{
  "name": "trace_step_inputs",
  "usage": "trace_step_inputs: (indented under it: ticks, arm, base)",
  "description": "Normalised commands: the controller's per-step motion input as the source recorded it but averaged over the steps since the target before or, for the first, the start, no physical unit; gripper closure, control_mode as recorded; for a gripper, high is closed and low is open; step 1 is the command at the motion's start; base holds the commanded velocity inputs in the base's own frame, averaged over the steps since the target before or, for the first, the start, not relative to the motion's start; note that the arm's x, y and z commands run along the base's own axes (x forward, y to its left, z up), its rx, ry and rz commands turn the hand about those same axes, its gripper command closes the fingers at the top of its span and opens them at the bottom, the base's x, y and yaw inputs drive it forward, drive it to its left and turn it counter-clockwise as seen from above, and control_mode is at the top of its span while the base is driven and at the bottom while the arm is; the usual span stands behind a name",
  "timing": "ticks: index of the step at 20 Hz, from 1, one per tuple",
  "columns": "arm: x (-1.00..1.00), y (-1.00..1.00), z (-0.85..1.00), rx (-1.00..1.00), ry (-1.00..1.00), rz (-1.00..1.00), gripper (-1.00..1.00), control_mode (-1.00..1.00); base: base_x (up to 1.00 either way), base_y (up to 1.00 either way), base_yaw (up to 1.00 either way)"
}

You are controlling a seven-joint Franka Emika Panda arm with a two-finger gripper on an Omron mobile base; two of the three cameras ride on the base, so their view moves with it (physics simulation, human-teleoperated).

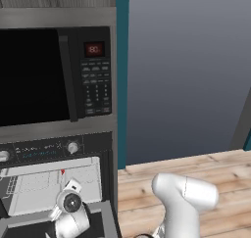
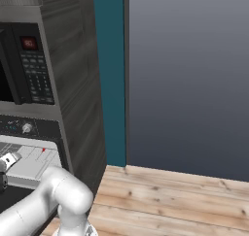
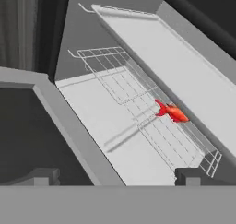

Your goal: Take the fish from the oven and place it on the plate on the counter.

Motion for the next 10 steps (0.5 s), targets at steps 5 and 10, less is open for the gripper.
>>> trace_step_inputs:
  ticks: [5, 10]
  arm:
    - [0.07, 0.2, -0.2, -0.29, 0.12, 0.0, -1.0, -1.0]
    - [0.02, 0.13, -0.49, -0.24, -0.06, 0.0, -1.0, -1.0]
  base:
    - [0.0, 0.0, 0.0]
    - [0.0, 0.0, 0.0]
